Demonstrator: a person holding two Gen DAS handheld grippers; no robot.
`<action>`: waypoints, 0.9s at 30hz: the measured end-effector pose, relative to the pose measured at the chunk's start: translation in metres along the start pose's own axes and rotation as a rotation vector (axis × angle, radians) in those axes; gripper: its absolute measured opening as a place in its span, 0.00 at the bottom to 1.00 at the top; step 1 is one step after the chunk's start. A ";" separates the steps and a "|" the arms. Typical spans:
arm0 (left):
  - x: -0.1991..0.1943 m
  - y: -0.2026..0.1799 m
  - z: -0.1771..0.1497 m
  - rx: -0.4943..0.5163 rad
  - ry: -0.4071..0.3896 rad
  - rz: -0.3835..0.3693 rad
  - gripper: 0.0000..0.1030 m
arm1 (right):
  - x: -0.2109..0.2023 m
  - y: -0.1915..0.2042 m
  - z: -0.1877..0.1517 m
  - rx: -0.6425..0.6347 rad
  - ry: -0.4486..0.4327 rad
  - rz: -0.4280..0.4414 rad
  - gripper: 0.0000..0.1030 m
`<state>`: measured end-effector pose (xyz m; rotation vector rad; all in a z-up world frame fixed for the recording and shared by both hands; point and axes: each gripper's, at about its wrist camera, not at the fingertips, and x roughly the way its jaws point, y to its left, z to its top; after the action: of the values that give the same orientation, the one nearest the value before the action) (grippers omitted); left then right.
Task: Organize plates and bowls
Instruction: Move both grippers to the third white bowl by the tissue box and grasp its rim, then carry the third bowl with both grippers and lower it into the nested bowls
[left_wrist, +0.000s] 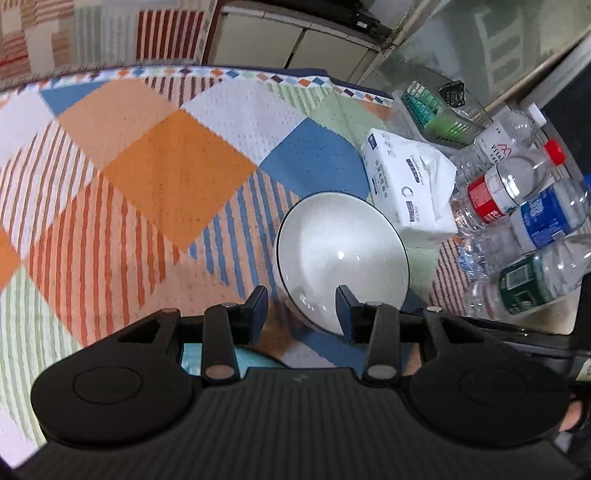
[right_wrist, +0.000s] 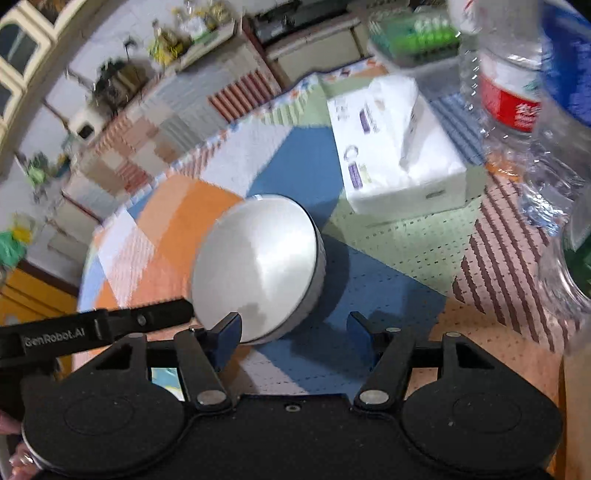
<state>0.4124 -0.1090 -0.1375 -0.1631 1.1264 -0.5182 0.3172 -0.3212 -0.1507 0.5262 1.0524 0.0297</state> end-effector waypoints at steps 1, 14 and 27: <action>0.003 0.000 0.001 0.003 0.002 -0.002 0.38 | 0.003 -0.002 0.003 -0.003 0.001 -0.010 0.66; 0.034 0.001 -0.004 0.030 0.054 0.029 0.18 | 0.028 -0.004 0.019 0.010 -0.009 -0.010 0.24; 0.008 -0.014 -0.012 -0.016 0.024 0.029 0.16 | 0.032 -0.003 0.012 0.035 -0.005 -0.080 0.17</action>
<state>0.3997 -0.1233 -0.1437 -0.1545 1.1554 -0.4860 0.3429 -0.3201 -0.1733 0.5150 1.0698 -0.0605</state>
